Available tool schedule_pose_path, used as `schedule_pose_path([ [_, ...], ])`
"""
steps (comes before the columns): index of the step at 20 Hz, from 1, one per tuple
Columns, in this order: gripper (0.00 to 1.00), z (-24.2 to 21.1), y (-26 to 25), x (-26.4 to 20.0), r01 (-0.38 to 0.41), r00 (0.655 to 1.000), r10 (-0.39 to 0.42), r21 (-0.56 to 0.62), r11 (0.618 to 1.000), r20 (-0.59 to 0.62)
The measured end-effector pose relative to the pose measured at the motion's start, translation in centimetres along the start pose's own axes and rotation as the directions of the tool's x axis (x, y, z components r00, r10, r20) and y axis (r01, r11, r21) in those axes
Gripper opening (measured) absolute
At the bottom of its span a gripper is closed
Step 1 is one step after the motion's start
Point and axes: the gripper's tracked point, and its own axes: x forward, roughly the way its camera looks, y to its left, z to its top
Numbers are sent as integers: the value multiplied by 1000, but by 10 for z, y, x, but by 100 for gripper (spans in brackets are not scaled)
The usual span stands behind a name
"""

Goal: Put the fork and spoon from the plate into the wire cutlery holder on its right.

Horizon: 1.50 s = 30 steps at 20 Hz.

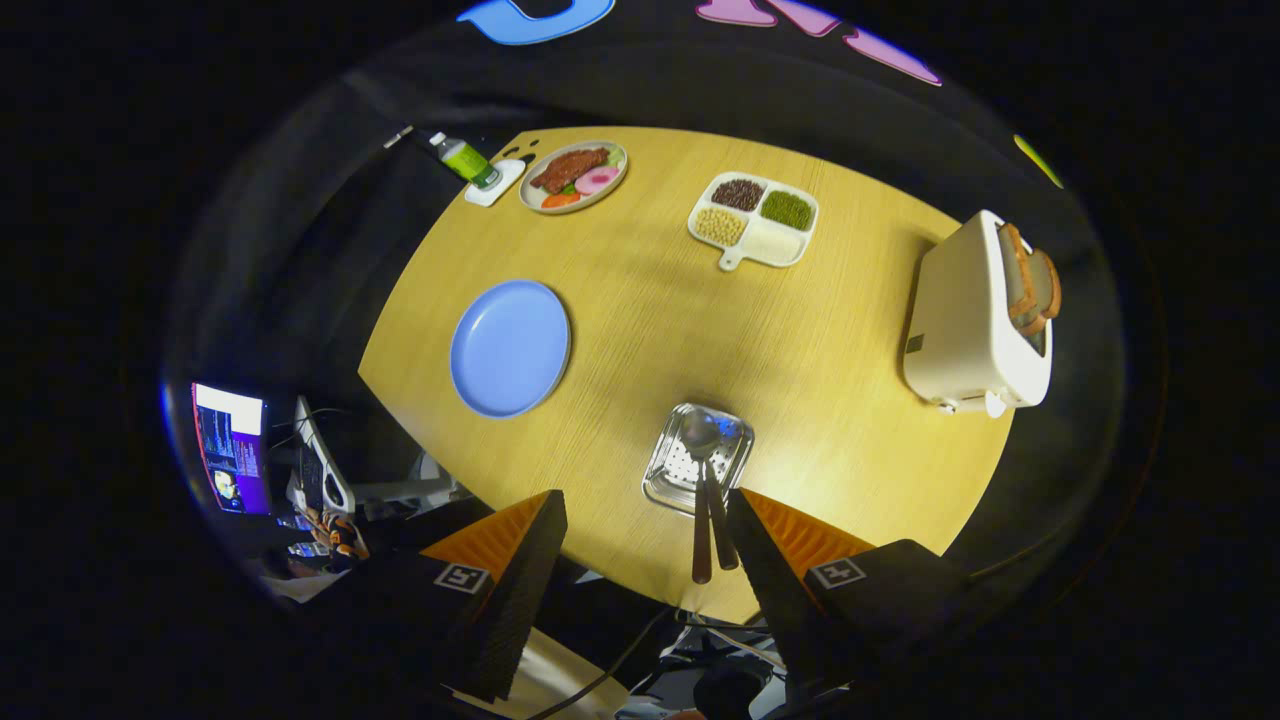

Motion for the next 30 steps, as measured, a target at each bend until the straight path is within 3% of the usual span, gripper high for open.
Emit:
schedule_pose_path([
  [3, 100, 35, 10, -26, 26, 980, -38, 63, 998, 196],
  [6, 100, 66, 13, -57, 78, 909, -103, 79, 994, 403],
  [10, 100, 95, 20, -108, 135, 760, -177, 115, 984, 625],
  [15, 99, 100, 5, -183, 191, 530, -252, 175, 966, 810],
  [21, 99, 70, -21, -242, 211, 345, -297, 235, 949, 890],
  [24, 99, 51, -26, -242, 209, 313, -306, 249, 946, 899],
  [30, 99, 27, -31, -204, 218, 367, -378, 316, 923, 850],
])
